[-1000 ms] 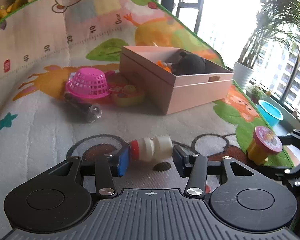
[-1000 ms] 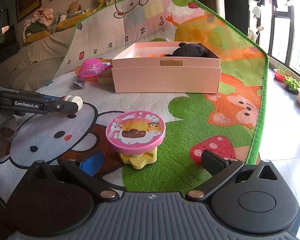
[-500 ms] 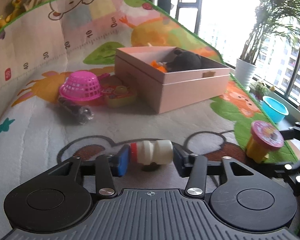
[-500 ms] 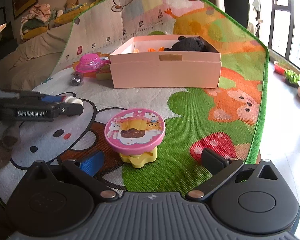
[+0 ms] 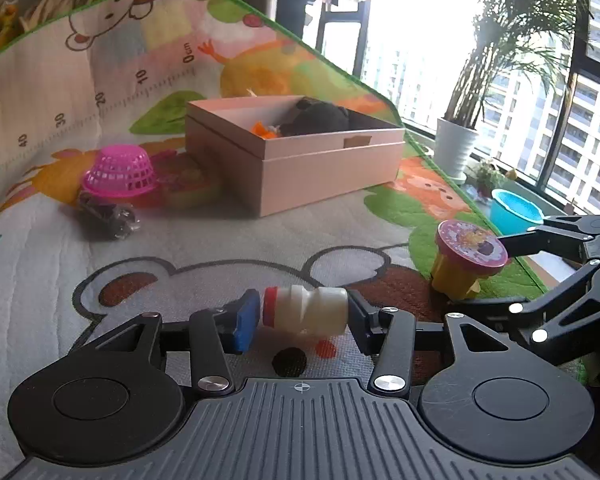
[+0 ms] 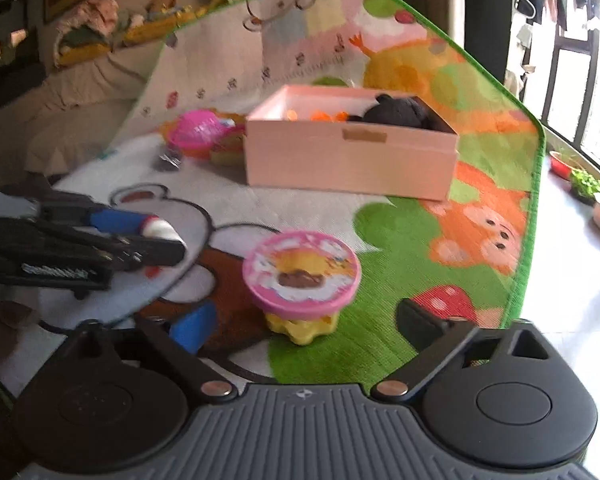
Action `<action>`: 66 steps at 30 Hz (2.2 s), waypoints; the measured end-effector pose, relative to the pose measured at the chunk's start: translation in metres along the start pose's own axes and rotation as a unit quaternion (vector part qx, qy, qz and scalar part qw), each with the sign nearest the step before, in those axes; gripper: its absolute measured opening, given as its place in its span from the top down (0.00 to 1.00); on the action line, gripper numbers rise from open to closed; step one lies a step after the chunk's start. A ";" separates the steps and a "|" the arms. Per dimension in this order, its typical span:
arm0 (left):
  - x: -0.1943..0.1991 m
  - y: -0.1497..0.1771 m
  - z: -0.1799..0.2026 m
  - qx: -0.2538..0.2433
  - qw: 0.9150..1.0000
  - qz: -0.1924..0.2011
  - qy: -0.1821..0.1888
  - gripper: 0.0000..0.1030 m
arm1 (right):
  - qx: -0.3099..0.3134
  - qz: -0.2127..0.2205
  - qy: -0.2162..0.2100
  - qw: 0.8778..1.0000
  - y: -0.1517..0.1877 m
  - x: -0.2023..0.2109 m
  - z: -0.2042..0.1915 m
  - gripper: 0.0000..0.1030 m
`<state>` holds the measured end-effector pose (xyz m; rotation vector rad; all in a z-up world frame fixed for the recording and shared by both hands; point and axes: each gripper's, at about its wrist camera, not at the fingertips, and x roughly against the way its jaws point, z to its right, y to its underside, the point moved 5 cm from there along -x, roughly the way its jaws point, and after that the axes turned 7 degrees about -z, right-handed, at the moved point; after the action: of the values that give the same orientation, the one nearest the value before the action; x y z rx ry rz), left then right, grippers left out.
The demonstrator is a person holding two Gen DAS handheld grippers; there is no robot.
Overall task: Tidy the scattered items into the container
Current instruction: 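Carry the bottle with the left tool toward the box while the right tool carries the yellow toy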
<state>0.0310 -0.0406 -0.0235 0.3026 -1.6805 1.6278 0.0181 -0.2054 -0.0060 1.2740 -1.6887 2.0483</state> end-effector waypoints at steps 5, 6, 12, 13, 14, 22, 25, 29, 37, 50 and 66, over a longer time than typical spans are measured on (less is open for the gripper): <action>0.000 0.000 0.001 -0.001 1.000 0.001 -0.002 0.45 | -0.002 -0.012 -0.005 1.000 -0.003 -0.006 -0.001 0.26; 0.000 0.000 0.000 -0.001 1.000 0.001 -0.002 0.44 | -0.006 -0.014 -0.007 1.000 -0.004 -0.007 -0.001 0.33; -0.001 0.001 0.001 0.000 1.000 -0.001 -0.005 0.39 | -0.003 -0.017 0.000 1.000 -0.005 -0.006 -0.003 0.60; -0.001 0.001 0.001 0.000 1.000 -0.001 -0.005 0.38 | 0.001 -0.016 0.005 1.000 -0.004 -0.006 -0.004 0.62; -0.001 0.001 0.001 -0.001 1.000 -0.001 -0.007 0.38 | 0.003 -0.015 0.009 1.000 -0.004 -0.005 -0.004 0.62; -0.007 0.000 0.014 -0.046 0.998 -0.017 -0.041 0.40 | 0.017 -0.002 0.020 1.000 -0.003 0.002 -0.007 0.62; -0.007 0.001 0.013 -0.045 0.998 -0.017 -0.042 0.39 | 0.013 -0.003 0.018 1.000 0.000 0.002 -0.004 0.62; -0.007 0.001 0.012 -0.043 0.998 -0.017 -0.041 0.39 | 0.010 0.017 0.031 0.999 0.001 0.007 0.000 0.21; -0.006 0.001 0.011 -0.036 0.999 -0.016 -0.036 0.34 | 0.034 0.042 0.015 0.998 -0.010 0.004 -0.010 0.13; -0.006 -0.001 0.010 -0.031 0.998 -0.016 -0.044 0.34 | 0.023 0.021 0.019 0.999 -0.010 -0.003 -0.009 0.46; 0.006 -0.016 0.024 -0.078 0.996 -0.004 -0.050 0.54 | 0.025 0.028 0.048 0.998 -0.012 0.012 0.003 0.46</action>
<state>0.0289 -0.0635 -0.0050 0.3175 -1.8674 1.4878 0.0204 -0.2083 0.0108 1.1364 -1.6594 2.1602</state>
